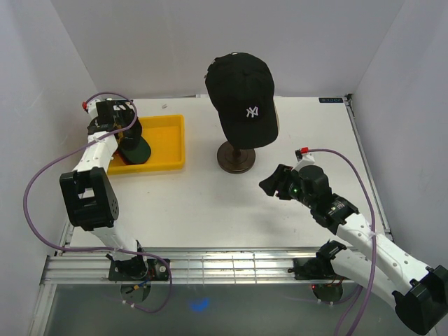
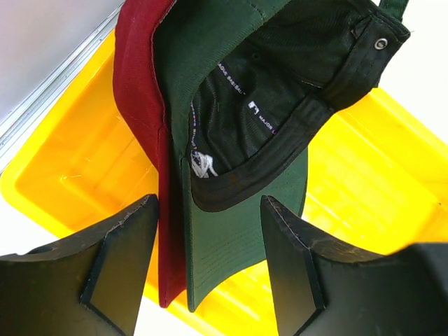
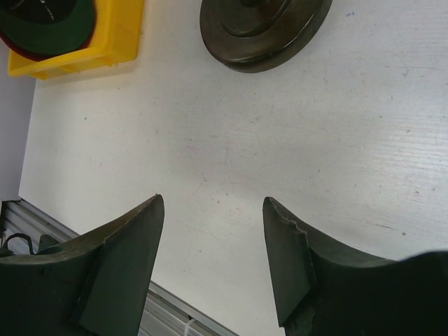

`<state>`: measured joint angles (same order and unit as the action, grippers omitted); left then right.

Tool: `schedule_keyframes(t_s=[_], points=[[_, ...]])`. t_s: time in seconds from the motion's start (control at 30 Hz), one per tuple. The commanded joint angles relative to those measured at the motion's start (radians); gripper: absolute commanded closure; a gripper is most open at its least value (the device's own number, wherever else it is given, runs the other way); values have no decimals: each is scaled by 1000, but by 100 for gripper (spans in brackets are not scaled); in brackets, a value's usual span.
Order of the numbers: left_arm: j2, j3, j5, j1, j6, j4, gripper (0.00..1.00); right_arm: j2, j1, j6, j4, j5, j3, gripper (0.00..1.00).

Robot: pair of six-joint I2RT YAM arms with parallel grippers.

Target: Stack the hats

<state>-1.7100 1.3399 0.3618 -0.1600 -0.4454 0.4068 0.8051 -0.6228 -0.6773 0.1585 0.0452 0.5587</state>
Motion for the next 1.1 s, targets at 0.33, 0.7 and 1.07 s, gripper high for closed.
schedule_keyframes(t_s=[0.33, 0.7, 1.07], points=[[52, 59, -34, -3, 8, -3, 31, 19, 0, 10, -57, -5, -11, 36], [46, 94, -49, -3, 5, 24, 31, 35, 0, 12, -60, -10, -11, 36], [27, 24, -61, -3, -21, -11, 31, 29, 0, 10, -60, -8, -19, 36]])
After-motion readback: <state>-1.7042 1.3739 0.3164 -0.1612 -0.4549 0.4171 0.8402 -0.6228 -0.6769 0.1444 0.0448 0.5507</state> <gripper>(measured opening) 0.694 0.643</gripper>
